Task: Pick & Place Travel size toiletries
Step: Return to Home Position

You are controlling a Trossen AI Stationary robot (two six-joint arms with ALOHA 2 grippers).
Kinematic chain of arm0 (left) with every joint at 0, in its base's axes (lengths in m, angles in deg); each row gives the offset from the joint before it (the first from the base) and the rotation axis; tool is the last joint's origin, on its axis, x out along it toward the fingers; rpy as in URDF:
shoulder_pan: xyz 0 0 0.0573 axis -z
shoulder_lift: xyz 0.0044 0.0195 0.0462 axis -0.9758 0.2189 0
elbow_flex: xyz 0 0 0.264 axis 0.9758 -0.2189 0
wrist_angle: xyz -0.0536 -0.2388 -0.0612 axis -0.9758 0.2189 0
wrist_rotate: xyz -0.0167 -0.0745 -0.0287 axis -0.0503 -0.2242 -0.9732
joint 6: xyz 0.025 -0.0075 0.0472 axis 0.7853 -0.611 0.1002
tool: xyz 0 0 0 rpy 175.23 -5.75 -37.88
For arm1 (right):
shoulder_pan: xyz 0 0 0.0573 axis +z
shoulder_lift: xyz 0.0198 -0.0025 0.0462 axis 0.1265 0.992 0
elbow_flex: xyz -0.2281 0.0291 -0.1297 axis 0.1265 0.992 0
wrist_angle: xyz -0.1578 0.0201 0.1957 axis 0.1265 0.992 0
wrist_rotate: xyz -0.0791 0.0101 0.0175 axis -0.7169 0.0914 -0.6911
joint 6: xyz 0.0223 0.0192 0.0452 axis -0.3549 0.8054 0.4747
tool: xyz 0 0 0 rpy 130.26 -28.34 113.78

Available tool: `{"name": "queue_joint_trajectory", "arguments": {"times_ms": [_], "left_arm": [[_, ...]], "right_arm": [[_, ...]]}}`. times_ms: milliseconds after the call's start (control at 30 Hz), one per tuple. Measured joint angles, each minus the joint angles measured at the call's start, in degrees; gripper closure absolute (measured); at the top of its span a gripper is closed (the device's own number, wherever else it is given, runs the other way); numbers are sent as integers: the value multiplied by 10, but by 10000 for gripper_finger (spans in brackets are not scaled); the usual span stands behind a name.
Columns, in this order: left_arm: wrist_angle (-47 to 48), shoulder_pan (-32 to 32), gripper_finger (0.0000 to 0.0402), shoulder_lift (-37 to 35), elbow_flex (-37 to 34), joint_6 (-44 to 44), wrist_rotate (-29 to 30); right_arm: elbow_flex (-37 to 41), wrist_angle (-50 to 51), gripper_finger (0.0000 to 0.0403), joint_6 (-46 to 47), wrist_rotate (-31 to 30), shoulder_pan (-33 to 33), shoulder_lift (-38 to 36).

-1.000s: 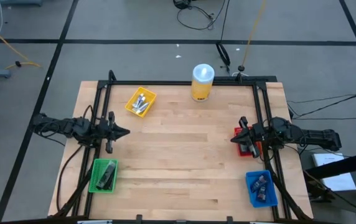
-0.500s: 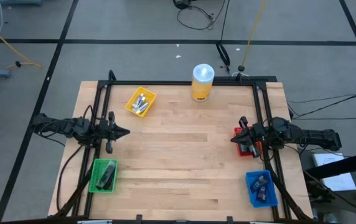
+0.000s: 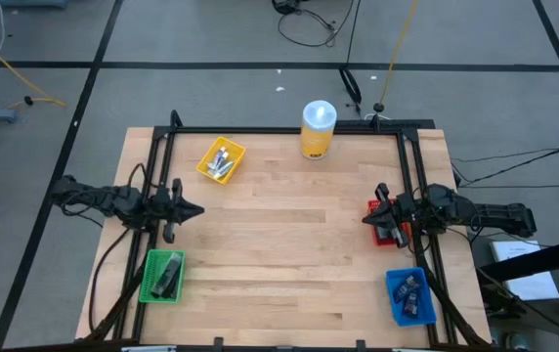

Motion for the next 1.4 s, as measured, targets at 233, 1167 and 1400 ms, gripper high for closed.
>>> {"name": "queue_joint_trajectory", "arguments": {"times_ms": [233, 1167, 1400], "left_arm": [[-129, 23, 394, -1, -69, 145, -28], [-145, -85, 394, 0, -79, 136, -155], [-167, -85, 394, 0, -81, 138, -154]], "right_arm": [[0, 0, 399, 0, 0, 0, 0], [0, 1, 399, 0, 0, 0, 0], [0, 0, 398, 0, 0, 0, 0]]}}
